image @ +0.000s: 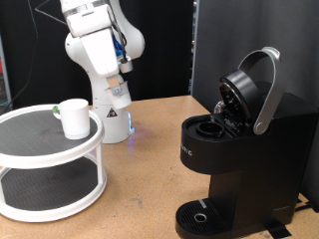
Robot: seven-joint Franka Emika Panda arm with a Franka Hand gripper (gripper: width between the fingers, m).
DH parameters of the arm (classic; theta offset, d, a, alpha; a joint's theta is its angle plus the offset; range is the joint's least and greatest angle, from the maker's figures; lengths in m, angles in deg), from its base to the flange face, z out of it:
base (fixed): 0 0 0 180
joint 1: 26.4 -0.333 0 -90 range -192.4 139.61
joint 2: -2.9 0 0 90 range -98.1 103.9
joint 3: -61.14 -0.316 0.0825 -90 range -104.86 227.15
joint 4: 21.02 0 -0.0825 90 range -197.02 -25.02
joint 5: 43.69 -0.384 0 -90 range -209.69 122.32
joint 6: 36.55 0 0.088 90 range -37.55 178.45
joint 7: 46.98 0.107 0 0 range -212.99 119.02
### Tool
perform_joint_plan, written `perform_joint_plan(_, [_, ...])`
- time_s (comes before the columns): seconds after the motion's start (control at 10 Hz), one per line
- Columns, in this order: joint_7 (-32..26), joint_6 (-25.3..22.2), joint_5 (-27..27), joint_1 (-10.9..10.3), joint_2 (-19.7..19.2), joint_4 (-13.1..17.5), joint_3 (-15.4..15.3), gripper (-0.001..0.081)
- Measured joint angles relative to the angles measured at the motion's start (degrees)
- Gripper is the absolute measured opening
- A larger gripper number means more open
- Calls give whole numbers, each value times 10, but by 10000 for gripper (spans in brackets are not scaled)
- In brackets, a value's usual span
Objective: Make a cup of coffee with the keurig machine
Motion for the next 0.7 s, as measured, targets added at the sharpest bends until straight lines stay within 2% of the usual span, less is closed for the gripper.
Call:
perform_joint_plan(0.2, [-6, -3, -13, -18, -3, 7, -8, 454])
perform_joint_plan(0.3, [-7, -20, -17, -32, -8, 21, -13, 454])
perform_joint_plan(0.5, [-17, -78, -19, -55, -25, 64, -18, 454])
perform_joint_plan(0.6, [-16, -89, -19, -63, -36, 84, -23, 454])
perform_joint_plan(0.7, [13, -76, -19, -65, -47, 98, -34, 454])
